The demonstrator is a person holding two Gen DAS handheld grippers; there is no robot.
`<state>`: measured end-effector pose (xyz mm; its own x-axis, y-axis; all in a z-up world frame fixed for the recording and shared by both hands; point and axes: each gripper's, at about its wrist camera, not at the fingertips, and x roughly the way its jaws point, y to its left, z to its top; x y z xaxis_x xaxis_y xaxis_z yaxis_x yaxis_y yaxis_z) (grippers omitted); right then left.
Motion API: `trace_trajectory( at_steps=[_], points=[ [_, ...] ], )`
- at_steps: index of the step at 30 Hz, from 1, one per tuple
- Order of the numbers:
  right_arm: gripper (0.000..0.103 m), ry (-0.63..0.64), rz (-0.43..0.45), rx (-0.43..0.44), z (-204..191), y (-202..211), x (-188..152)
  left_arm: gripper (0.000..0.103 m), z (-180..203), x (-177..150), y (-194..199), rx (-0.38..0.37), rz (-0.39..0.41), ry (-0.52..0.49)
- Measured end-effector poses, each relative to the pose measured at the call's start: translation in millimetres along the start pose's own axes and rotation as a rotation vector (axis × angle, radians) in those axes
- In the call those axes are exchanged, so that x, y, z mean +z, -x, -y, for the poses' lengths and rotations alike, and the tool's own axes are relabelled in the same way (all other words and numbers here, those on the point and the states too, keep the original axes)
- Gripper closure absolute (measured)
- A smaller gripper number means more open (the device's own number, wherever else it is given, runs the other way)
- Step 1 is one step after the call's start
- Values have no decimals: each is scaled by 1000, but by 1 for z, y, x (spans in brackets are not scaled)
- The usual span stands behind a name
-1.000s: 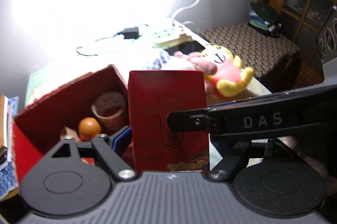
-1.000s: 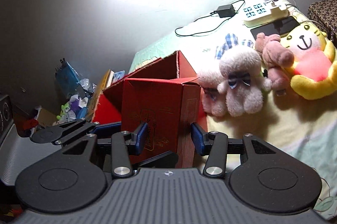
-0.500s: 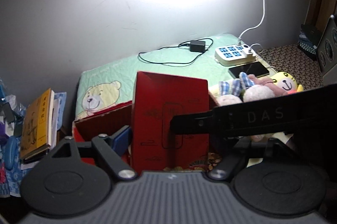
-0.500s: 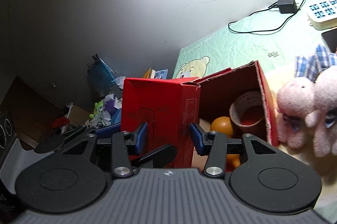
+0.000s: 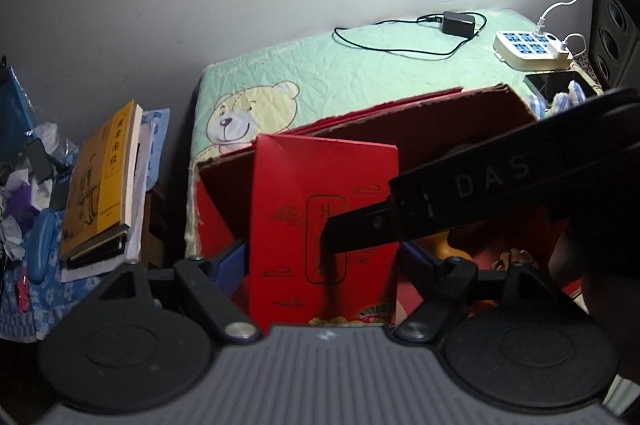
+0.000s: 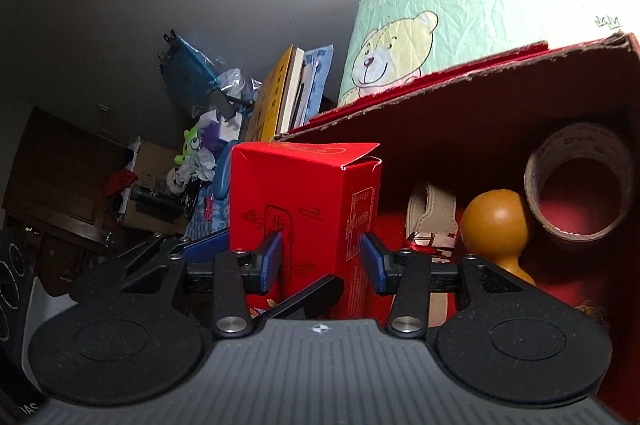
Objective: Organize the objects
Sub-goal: 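Lower the red card box into the box beside the strap bundle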
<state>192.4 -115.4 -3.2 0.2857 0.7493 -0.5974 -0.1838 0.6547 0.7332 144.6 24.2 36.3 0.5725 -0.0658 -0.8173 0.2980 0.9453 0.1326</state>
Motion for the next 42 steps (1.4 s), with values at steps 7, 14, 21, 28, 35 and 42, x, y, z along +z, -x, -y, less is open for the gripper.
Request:
trace_trajectory(
  at_steps=[7,14,21,28,35,42],
  points=[
    [54,-5,-138,-12,8,-28,10,22,-6,-5,-27,17,-65,-8],
    [53,14,-269,-16,19,-53,21,22,-8,-11,-53,36,-144,4],
    [49,-28,-300,21,35,-67,23,22,-6,-11,-64,75,-173,-6],
    [51,19,-283,-52,29,-56,23,22,0,-8,-71,65,-193,-9],
    [58,35,-257,-147,31,-44,24,20,11,-9,-73,33,-193,-32],
    [57,47,-254,-143,27,-52,22,25,-4,-5,-64,5,-193,21]
  ],
)
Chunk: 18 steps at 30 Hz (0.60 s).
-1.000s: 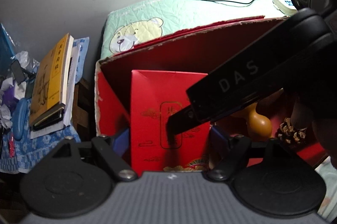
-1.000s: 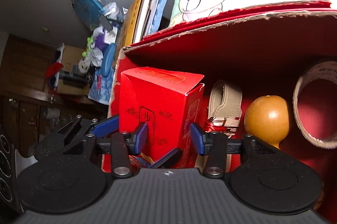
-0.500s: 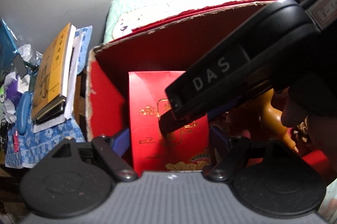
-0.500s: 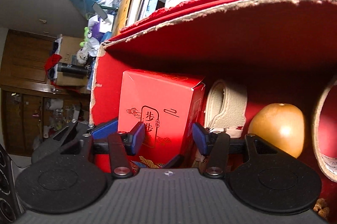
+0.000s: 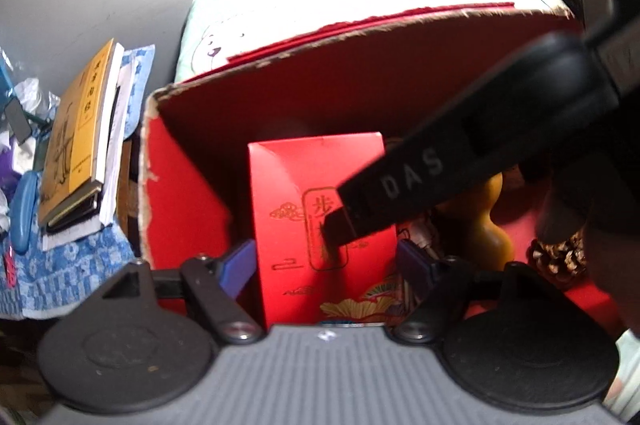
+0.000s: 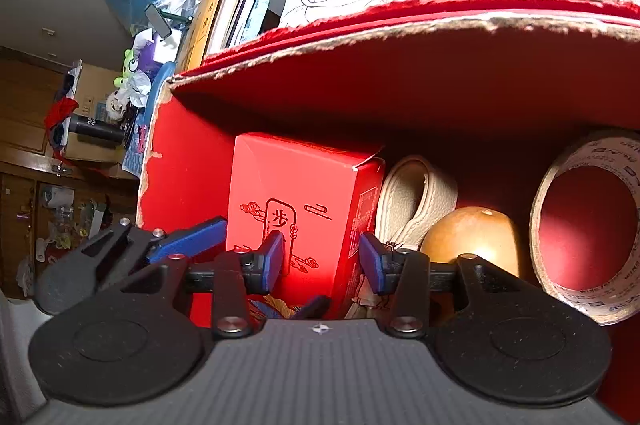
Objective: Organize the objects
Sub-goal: 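Lower the red card box into the box beside the strap bundle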
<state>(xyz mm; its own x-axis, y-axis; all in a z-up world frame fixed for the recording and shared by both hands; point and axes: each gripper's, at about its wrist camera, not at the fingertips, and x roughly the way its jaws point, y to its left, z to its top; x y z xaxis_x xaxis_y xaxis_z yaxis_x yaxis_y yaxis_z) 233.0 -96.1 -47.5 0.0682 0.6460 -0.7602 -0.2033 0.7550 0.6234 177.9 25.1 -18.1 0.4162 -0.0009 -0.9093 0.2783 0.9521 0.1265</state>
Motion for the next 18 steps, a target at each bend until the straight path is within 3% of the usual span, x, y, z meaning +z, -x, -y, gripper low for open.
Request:
trace_trajectory(
  at_steps=[6,10,18],
  points=[
    [57,33,28,-26,-10,-2,1,25,-6,-5,7,-37,11,22],
    [58,30,41,-29,-10,-4,-1,25,-2,-6,6,-23,17,11],
    [58,63,155,-110,-17,10,-10,25,-4,-6,4,-36,27,39]
  ],
)
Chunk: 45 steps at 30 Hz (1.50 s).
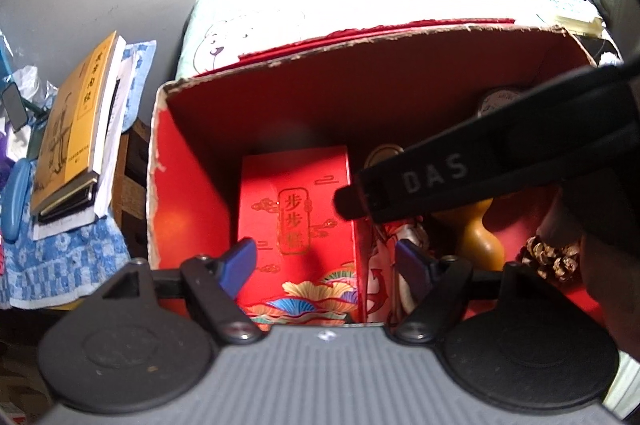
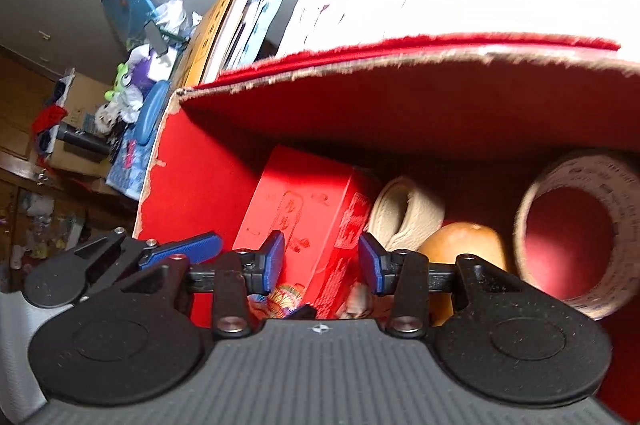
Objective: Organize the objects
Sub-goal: 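Lower the red card box into the box beside the strap bundle, then open the right gripper to release the red card box and withdraw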
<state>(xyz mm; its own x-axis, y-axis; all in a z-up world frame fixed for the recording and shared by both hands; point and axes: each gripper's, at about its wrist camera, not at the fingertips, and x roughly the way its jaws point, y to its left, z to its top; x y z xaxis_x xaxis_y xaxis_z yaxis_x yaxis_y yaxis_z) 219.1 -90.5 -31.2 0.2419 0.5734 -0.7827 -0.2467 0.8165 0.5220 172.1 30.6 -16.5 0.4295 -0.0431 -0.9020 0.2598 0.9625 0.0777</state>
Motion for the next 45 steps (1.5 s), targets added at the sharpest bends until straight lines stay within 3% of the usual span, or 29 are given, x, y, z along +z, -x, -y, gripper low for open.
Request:
trace_trajectory(
  at_steps=[14,21,28,32,45],
  points=[
    [57,13,182,-155,-14,31,-29,25,-4,-11,12,1,33,30],
    [57,-11,231,-213,-19,50,-50,25,3,-20,31,22,73,19],
    [56,-33,336,-288,-25,81,-71,25,6,-30,55,1,125,25],
    [49,-62,381,-293,-28,95,-84,23,12,-42,73,-6,157,22],
    [48,-19,464,-312,-46,124,-127,14,28,-80,113,3,185,26]
  ],
)
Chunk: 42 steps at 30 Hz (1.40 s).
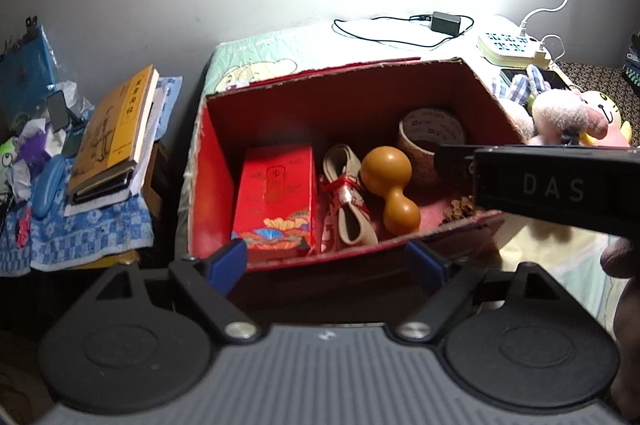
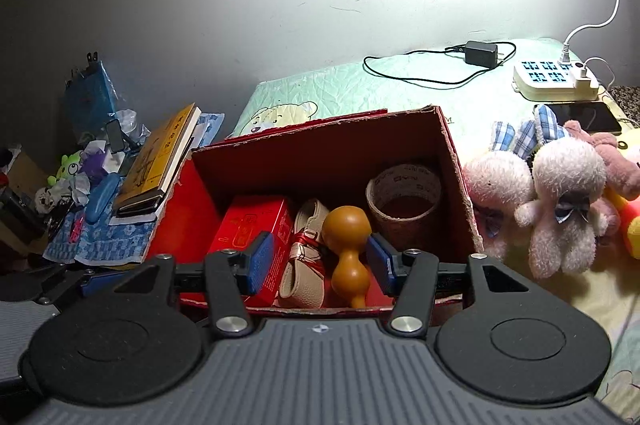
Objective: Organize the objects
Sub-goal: 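Open the right gripper to release the red card box and withdraw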
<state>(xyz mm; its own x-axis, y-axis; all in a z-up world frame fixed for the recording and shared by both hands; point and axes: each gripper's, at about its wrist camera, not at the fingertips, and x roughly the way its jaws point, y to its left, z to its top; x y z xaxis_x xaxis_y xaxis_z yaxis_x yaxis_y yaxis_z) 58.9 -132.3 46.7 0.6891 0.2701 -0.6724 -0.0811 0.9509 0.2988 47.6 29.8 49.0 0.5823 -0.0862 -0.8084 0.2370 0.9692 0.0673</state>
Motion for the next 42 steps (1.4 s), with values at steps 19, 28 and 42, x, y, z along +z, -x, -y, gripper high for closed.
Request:
trace_trajectory(
  at_steps=[19,28,42],
  points=[
    [43,-4,7,-39,16,20,-36,8,24,-36,-10,23,-54,48],
    [43,11,-40,-89,23,9,-52,8,31,-44,-33,4,-157,52],
    [43,20,-134,-109,22,-7,-60,10,26,-55,-53,38,-236,72]
  ],
)
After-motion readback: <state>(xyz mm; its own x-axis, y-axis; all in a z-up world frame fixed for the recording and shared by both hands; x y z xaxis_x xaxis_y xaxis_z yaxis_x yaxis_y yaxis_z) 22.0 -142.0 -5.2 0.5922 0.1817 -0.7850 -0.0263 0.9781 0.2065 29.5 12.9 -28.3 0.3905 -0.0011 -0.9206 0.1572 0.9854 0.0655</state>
